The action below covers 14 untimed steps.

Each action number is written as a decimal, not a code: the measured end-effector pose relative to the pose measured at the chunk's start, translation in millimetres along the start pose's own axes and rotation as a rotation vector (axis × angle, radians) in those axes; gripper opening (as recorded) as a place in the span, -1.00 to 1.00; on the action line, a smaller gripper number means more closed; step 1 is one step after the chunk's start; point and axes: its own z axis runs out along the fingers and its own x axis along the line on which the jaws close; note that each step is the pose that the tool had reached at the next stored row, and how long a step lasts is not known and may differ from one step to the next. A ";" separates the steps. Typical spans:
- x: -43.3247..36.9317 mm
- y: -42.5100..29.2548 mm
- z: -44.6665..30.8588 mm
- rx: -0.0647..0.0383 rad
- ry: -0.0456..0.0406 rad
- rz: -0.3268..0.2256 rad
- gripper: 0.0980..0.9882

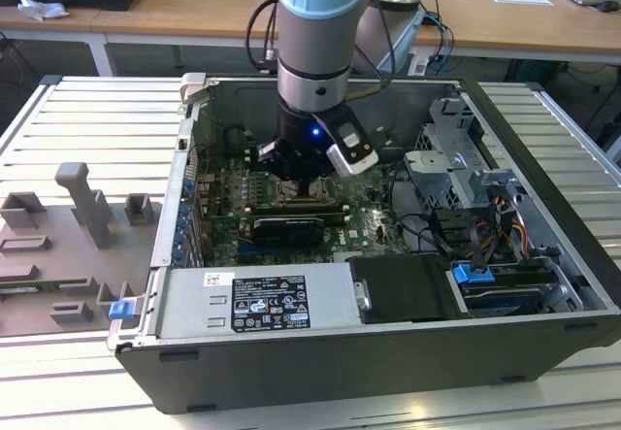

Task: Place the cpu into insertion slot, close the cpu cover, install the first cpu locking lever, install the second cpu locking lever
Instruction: 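Install the second cpu locking lever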

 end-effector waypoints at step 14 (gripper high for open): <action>12.7 -7.7 15.2 -0.068 -0.0065 0.000 -0.98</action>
